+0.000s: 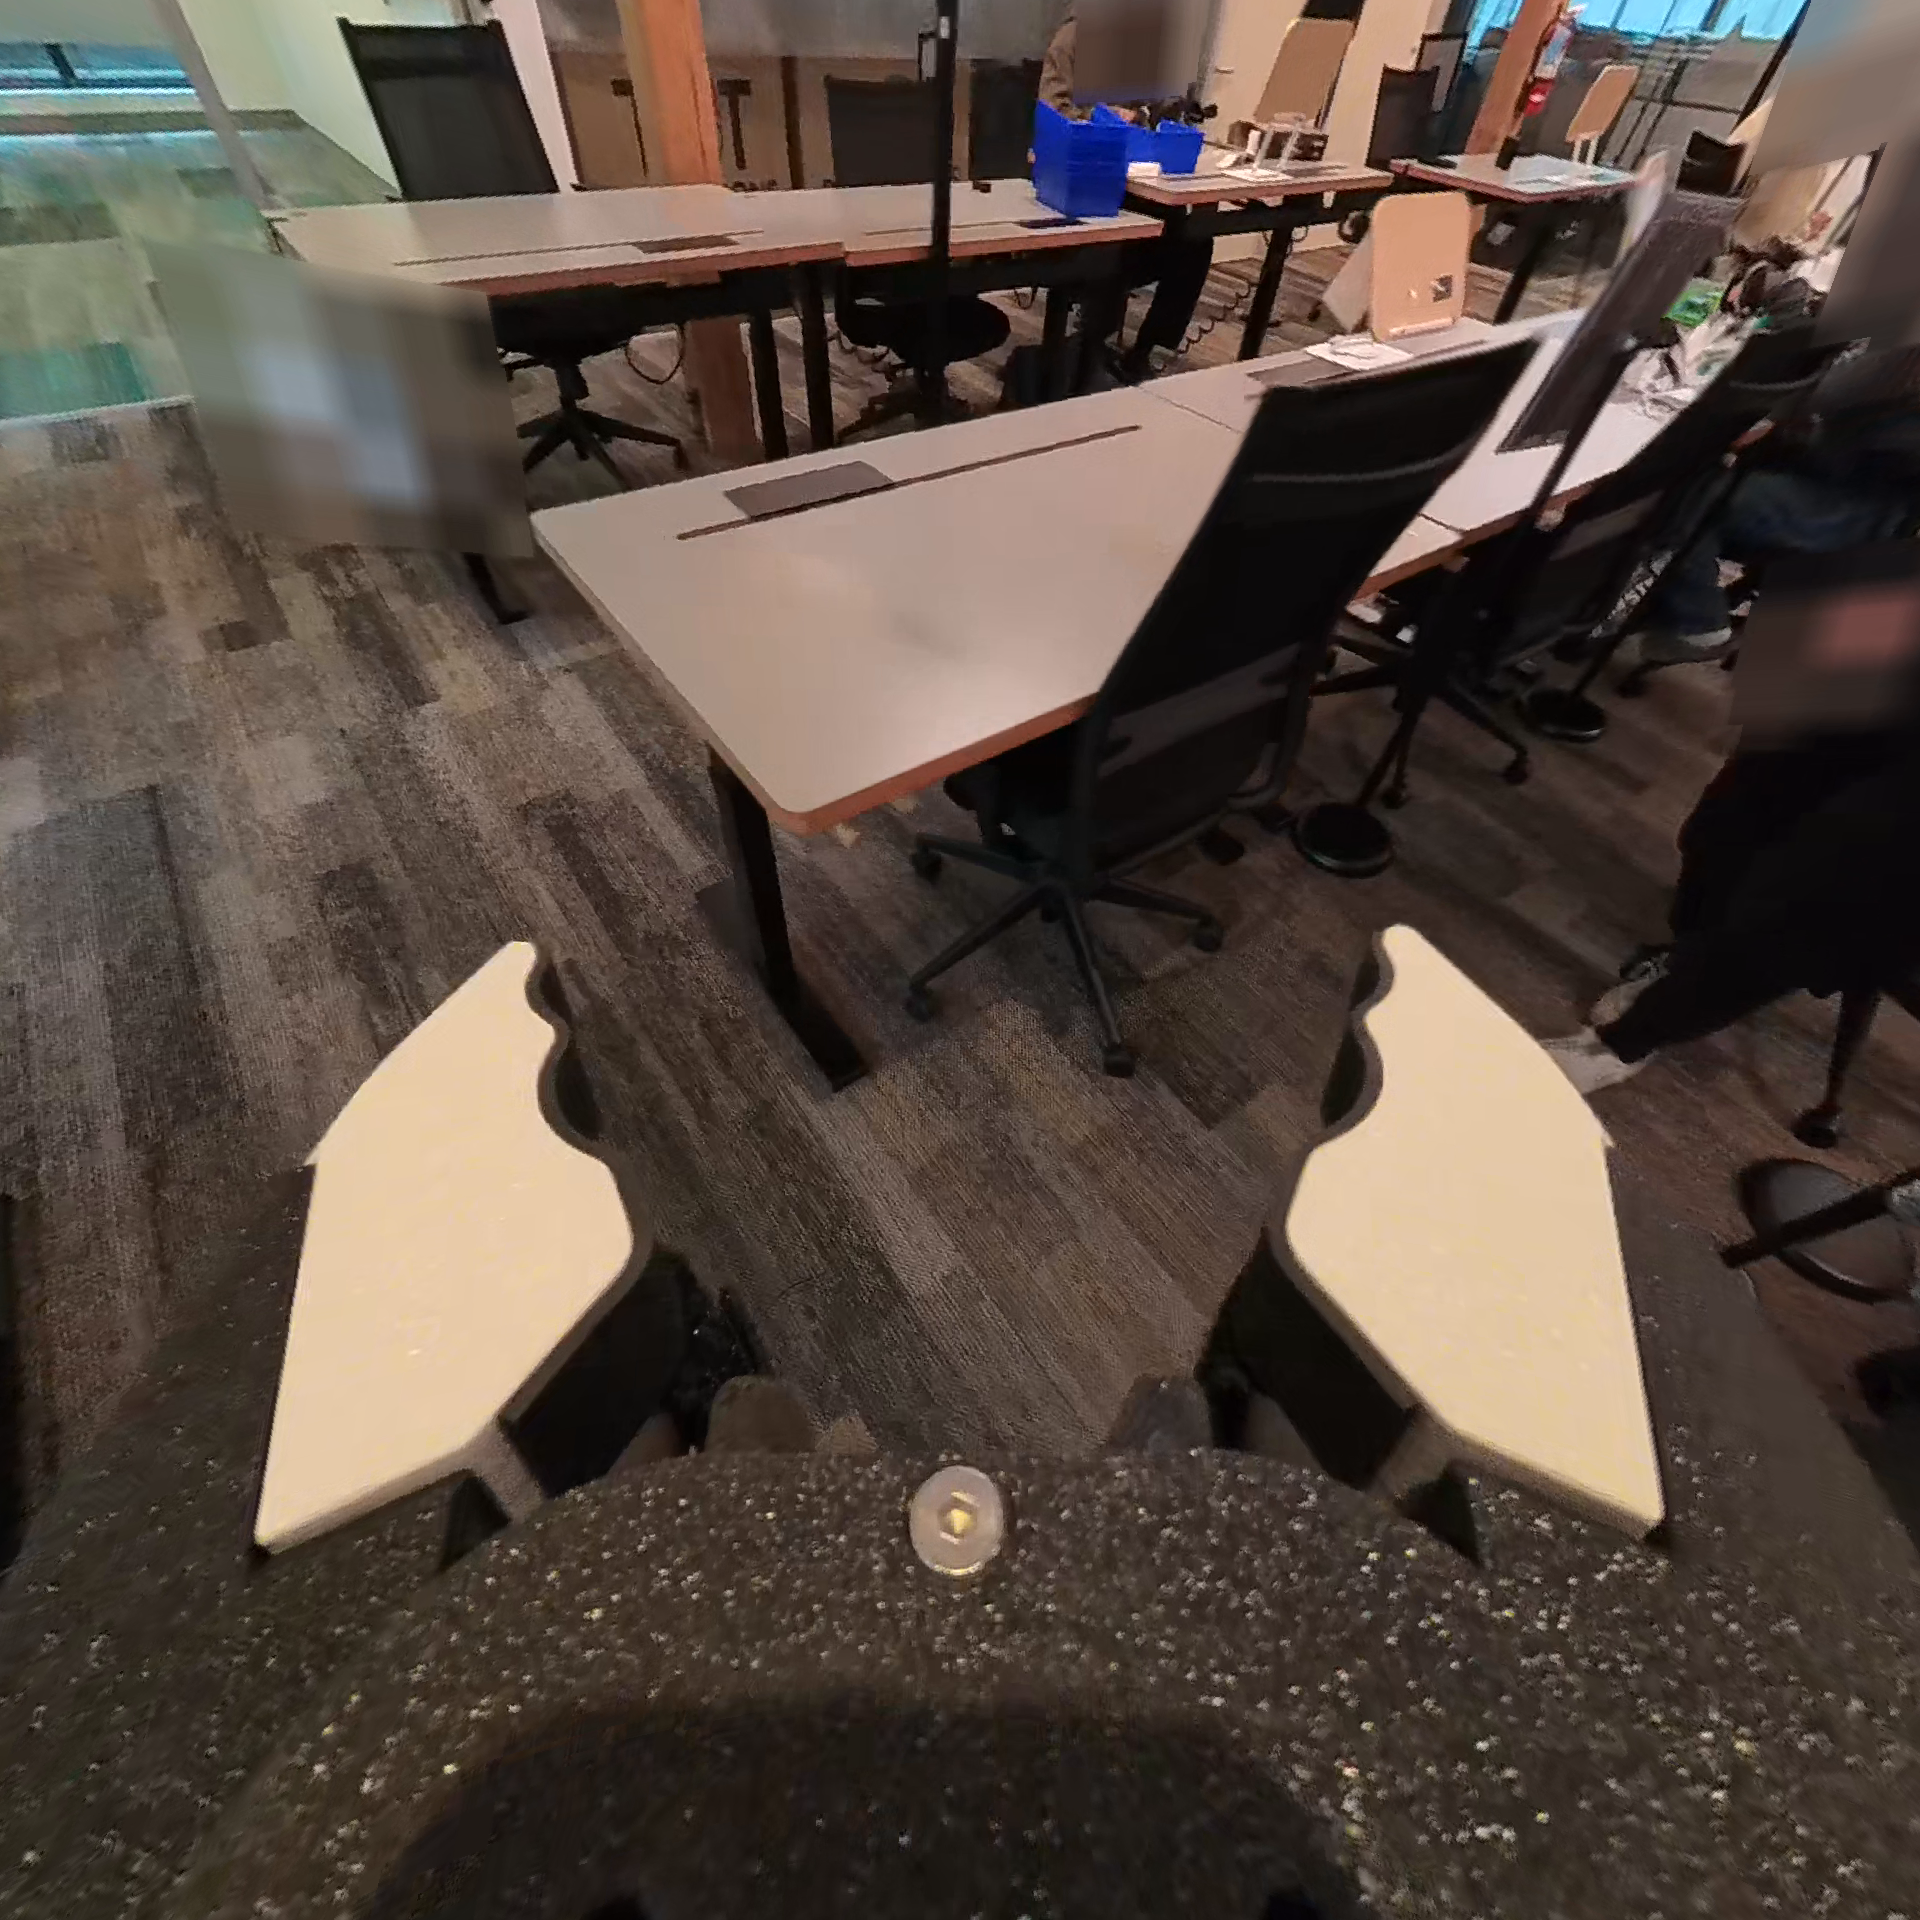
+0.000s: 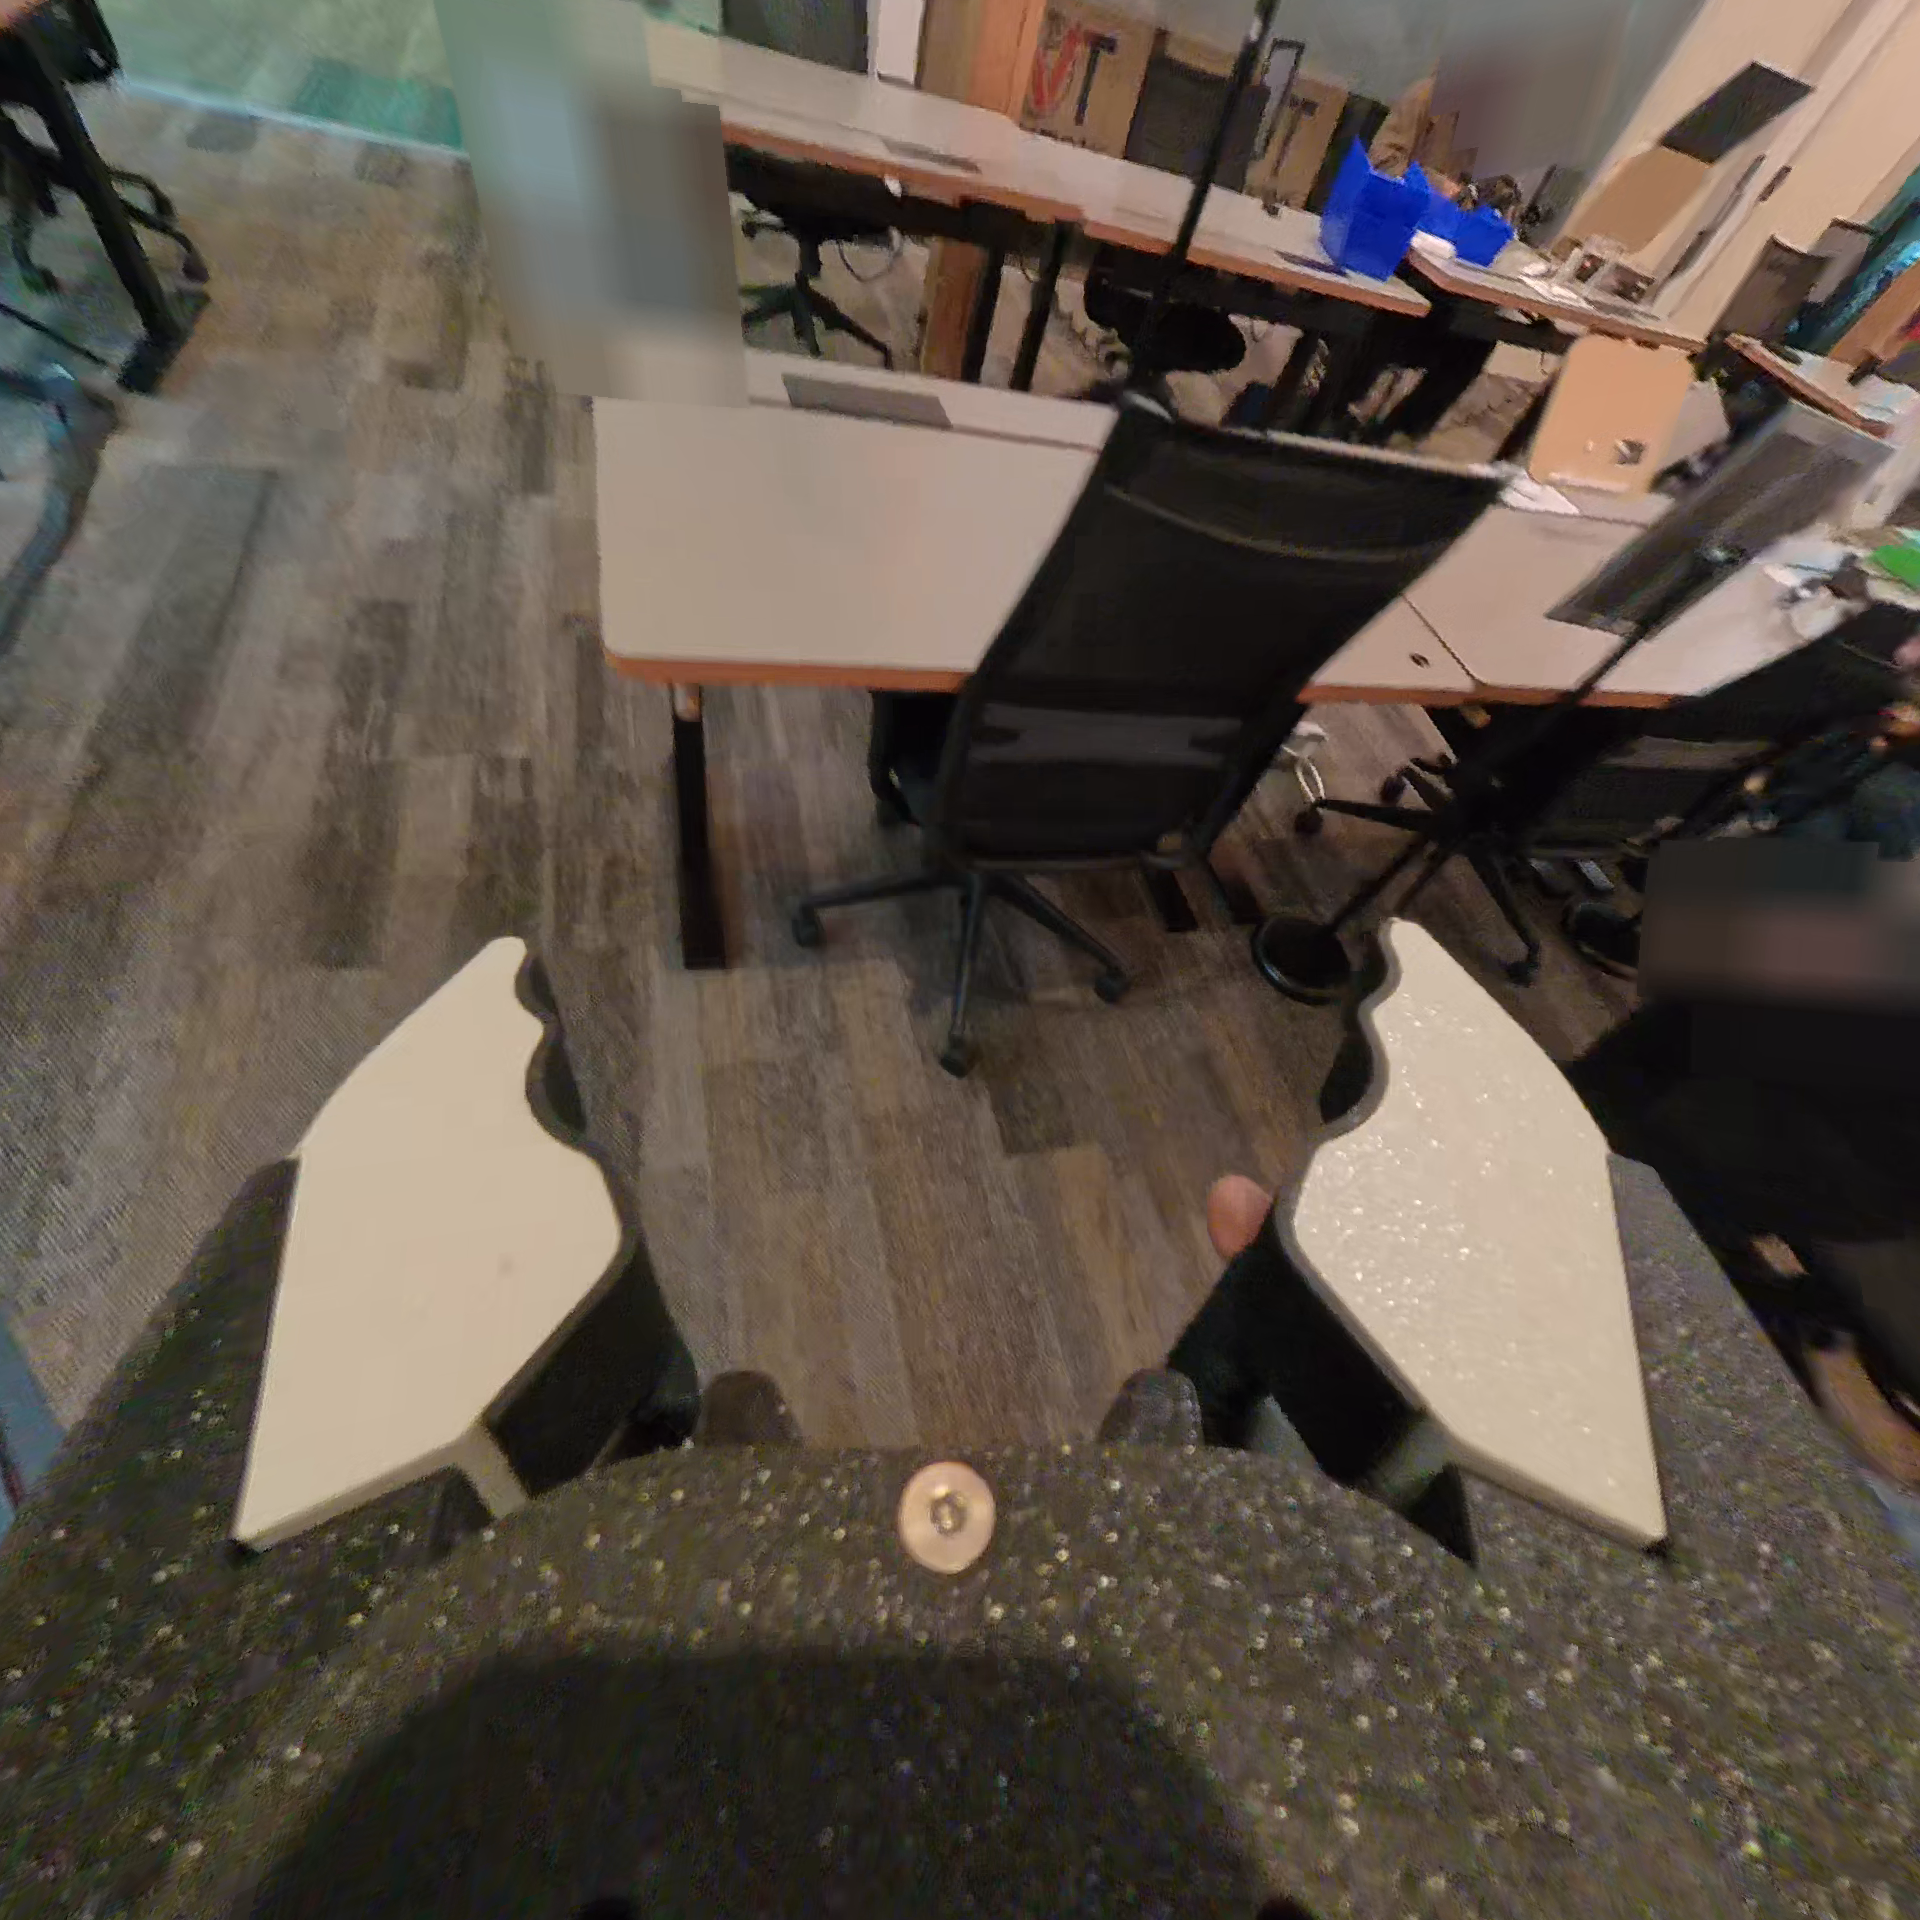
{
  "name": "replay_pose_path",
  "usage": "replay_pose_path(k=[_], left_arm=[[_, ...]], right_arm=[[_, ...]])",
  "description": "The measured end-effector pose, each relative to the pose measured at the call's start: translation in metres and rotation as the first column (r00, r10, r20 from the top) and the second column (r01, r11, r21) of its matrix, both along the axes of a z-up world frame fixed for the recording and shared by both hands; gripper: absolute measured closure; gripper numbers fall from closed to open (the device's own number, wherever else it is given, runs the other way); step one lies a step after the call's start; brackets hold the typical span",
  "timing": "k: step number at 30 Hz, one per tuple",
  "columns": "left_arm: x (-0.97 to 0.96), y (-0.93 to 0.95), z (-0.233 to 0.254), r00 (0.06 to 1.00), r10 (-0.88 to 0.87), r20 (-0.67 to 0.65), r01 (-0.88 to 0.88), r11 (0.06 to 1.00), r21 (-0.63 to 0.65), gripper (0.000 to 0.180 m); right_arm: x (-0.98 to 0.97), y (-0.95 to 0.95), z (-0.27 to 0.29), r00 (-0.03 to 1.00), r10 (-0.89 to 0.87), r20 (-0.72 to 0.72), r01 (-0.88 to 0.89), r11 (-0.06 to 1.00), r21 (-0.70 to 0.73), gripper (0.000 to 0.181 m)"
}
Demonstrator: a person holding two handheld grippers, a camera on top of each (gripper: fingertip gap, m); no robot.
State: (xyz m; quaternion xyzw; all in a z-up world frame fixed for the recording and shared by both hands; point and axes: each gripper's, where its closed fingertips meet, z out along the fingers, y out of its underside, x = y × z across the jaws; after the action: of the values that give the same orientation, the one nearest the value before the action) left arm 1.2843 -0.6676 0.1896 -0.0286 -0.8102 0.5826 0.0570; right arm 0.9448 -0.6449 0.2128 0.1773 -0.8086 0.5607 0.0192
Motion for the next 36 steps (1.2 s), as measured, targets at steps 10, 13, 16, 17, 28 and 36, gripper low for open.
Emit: replay_pose_path(k=[10, 13, 16, 17, 28, 36], left_arm=[[0.210, -0.167, 0.016, 0.969, 0.248, 0.020, -0.246, 0.967, -0.059, 0.034], [0.260, -0.214, 0.034, 0.959, 0.281, -0.032, -0.283, 0.957, -0.069, 0.033], [0.304, -0.261, 0.042, 0.952, 0.304, -0.026, -0.305, 0.950, -0.060, 0.033], [0.318, -0.275, 0.043, 0.951, 0.308, -0.026, -0.309, 0.949, -0.056, 0.033], [0.525, -0.456, 0.042, 0.919, 0.391, 0.044, -0.388, 0.920, -0.057, 0.034], [0.687, -0.612, 0.055, 0.902, 0.428, 0.057, -0.422, 0.902, -0.091, 0.046]], right_arm=[[0.228, -0.284, 0.030, 0.960, 0.263, 0.097, -0.243, 0.954, -0.176, 0.040], [0.288, -0.355, 0.043, 0.943, 0.313, 0.112, -0.289, 0.938, -0.189, 0.038], [0.343, -0.416, 0.054, 0.931, 0.345, 0.122, -0.317, 0.927, -0.201, 0.038], [0.361, -0.435, 0.055, 0.929, 0.350, 0.119, -0.323, 0.925, -0.201, 0.038], [0.565, -0.636, 0.039, 0.921, 0.352, 0.169, -0.324, 0.930, -0.176, 0.041], [0.716, -0.805, 0.020, 0.927, 0.324, 0.189, -0.300, 0.943, -0.144, 0.051]])
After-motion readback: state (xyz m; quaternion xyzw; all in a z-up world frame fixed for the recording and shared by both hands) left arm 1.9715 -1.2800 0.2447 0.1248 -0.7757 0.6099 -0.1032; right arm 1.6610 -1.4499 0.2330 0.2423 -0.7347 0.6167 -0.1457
